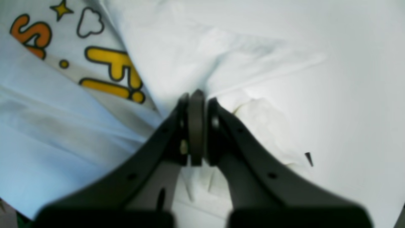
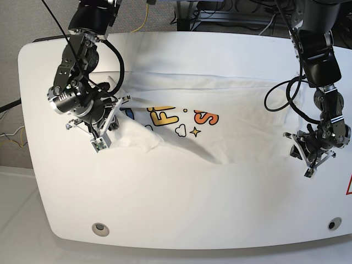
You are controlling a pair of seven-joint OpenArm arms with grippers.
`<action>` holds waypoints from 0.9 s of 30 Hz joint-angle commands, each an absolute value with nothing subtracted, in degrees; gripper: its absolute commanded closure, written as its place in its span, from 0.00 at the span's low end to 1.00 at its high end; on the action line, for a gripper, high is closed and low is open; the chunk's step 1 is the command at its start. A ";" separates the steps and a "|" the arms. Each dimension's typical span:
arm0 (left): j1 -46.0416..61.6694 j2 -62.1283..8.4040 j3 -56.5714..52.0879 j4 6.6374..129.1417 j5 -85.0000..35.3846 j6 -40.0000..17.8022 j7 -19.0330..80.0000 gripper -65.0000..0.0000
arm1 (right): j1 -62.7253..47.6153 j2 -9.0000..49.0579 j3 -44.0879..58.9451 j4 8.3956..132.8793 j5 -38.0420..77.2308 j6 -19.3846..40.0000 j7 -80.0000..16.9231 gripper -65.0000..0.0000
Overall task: Fold the T-shirt properly
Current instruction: 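Fold the held edge with the right gripper over the print lengthwise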
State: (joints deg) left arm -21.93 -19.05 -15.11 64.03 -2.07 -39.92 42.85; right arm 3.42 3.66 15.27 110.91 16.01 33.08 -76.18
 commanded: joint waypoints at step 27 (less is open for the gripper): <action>-22.02 -19.74 -15.34 64.84 0.84 -40.00 33.63 0.80 | -5.41 15.52 20.97 114.07 22.20 33.10 -75.38 1.00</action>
State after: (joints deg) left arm -20.14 -18.74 -15.09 63.90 1.43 -40.05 35.18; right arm -5.54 14.28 20.69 112.92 21.69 33.06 -76.18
